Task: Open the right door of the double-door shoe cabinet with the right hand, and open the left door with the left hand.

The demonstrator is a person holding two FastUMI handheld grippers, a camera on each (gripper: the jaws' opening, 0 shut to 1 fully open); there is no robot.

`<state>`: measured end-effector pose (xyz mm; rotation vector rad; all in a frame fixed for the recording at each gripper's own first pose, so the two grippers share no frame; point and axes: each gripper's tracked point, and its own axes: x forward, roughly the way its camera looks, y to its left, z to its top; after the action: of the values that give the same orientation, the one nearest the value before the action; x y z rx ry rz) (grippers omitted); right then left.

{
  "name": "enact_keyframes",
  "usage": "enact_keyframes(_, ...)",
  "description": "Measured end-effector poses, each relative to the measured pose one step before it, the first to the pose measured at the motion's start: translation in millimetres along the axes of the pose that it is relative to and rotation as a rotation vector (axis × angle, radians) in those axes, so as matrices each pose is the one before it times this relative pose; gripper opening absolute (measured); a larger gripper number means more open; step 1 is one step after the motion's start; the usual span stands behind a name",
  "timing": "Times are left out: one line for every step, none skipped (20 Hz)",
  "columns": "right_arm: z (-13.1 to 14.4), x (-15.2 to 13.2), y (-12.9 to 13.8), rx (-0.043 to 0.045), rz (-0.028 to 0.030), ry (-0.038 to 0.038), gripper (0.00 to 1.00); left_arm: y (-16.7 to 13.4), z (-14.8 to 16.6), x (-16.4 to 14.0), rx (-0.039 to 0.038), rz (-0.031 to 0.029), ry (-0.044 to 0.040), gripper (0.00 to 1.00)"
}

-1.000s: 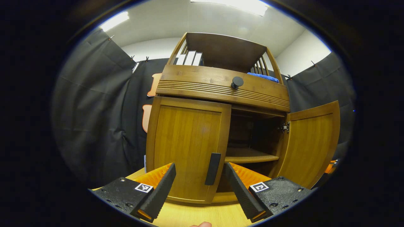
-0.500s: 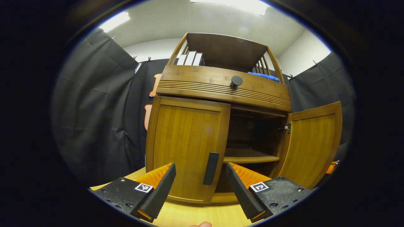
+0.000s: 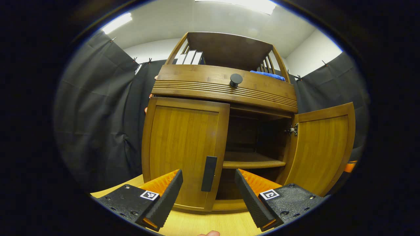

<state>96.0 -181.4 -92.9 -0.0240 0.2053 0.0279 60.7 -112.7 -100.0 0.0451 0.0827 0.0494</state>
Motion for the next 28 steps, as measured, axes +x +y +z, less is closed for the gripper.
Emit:
enact_keyframes(-1.09,1.45,0.78,-0.00004,0.00848,0.00239,0.32,-2.85,-3.75,0.71,-0.00284,-0.00367,0.00659,0.95)
enact_keyframes(-2.57,0.73,1.71,0.00339,0.00989,0.00424,0.23,-1.71,-2.54,1.78,-0.00378,-0.00429,0.00632,0.95)
enact_keyframes(-3.09,2.49,1.04,0.0026,0.00426,0.00882,0.25,-2.18,-3.86,2.33,-0.001,-0.00291,0.0063,0.96)
enact_keyframes(-2.7,1.7,-1.42,-0.00246,0.00007,0.00413,0.34,-1.17,-2.06,1.73,0.00384,-0.00232,0.00308,0.95)
enact_keyframes(-1.73,-0.37,-1.19,-0.00561,0.0053,0.00228,0.43,-0.62,-2.98,2.31,0.00861,0.0031,0.00243,0.95)
enact_keyframes(-0.01,0.13,-3.17,-0.00732,-0.0035,0.00021,0.52,1.6,-1.75,2.63,0.01377,0.00581,-0.00009,0.95)
enact_keyframes(0.73,-3.46,-4.91,-0.00003,-0.00509,-0.00014,0.61,0.22,-0.89,3.45,0.01539,0.006,-0.00263,0.95)
enact_keyframes(0.63,2.78,-5.32,0.00667,-0.0087,-0.0033,0.71,0.79,-0.55,4.7,0.01631,0.00001,-0.00627,0.95)
enact_keyframes(1.37,-1.59,-5.82,0.01339,-0.011,-0.00488,0.8,-1.22,0.55,7.42,0.01734,-0.00452,-0.01276,0.95)
enact_keyframes(2.06,1.52,-6.57,0.01601,-0.01215,-0.00446,0.89,-1.68,-0.33,8.4,0.01528,-0.00896,-0.01153,0.96)
enact_keyframes(1.51,1.2,-6.95,0.0145,-0.01606,-0.00509,0.89,-1.4,-3.04,9.14,0.00926,-0.00567,-0.00679,0.95)
enact_keyframes(3.07,1.39,-4.92,0.01216,-0.0116,-0.00914,0.95,-1.48,-2.64,10.28,-0.00324,-0.00541,-0.0055,0.95)
enact_keyframes(1.62,0.43,-3.77,0.00996,-0.00484,-0.00643,0.95,-0.72,-3.28,11.47,-0.01065,-0.00373,-0.00488,0.95)
enact_keyframes(0.96,0.35,-2.7,0.00621,-0.0055,-0.00226,0.95,2.13,-4.63,10.78,-0.0064,0.00457,-0.00062,0.95)
enact_keyframes(1.0,1.19,-3.16,0.00128,-0.00669,-0.00091,0.95,4.88,-8.69,11.2,0.00213,0.01365,0.00449,0.95)
enact_keyframes(1.26,1.92,-1.61,-0.00252,-0.00591,-0.00263,0.95,7.07,-9.44,10.39,0.01241,0.02252,0.01144,0.95)
enact_keyframes(1.42,0.82,-0.66,-0.00524,-0.00525,-0.00379,0.95,10.47,-13.61,12.29,0.0165,0.02415,0.02293,0.95)
enact_keyframes(0.31,0.02,-1.55,-0.00432,-0.00685,-0.00211,0.95,6.7,-10.5,11.73,0.00984,0.01266,0.02081,0.95)
enact_keyframes(-0.01,0.69,-1.21,-0.00334,-0.00802,0.00071,0.95,-0.54,-5.16,8.07,-0.0005,0.00141,0.01808,0.95)
enact_keyframes(-0.48,-0.81,-1.42,-0.00095,-0.00837,0.00179,0.95,-1.31,-5.62,6.8,-0.0092,-0.01183,0.01434,0.95)
enact_keyframes(-1.21,-0.8,-1.18,0.0023,-0.00535,0.0037,0.95,-0.59,-5.45,4.23,-0.00679,-0.00538,0.01272,0.96)
enact_keyframes(-1.46,0.48,-0.26,0.00314,-0.00519,0.00601,0.95,2.41,-1.85,4.16,-0.00286,-0.00216,0.00751,0.97)
enact_keyframes(-2.28,-1.19,-0.38,0.00215,-0.00516,0.00465,0.95,1.0,0.81,1.5,0.00166,-0.00081,0.0,0.97)
enact_keyframes(-0.59,0.35,-1.35,-0.0001,-0.00793,0.00377,0.95,-0.04,2.12,0.71,0.00538,-0.00085,-0.00527,0.97)
enact_keyframes(-0.32,-0.88,-1.47,-0.00222,-0.00948,0.00151,0.95,-1.82,-0.23,-0.47,0.00615,-0.00017,-0.0025,0.97)
enact_keyframes(-0.24,-0.16,-1.27,-0.00228,-0.00924,0.00135,0.95,-3.06,0.26,-1.02,0.00312,-0.00786,-0.00237,0.97)
enact_keyframes(-0.04,-0.68,-1.08,-0.00137,-0.00728,0.00057,0.95,-1.31,-0.01,-1.97,0.00649,-0.00842,-0.00481,0.97)
enact_keyframes(1.35,-0.89,1.37,-0.00108,-0.0023,-0.00241,0.95,-0.97,-2.78,-0.71,0.00425,-0.01485,0.00029,0.96)
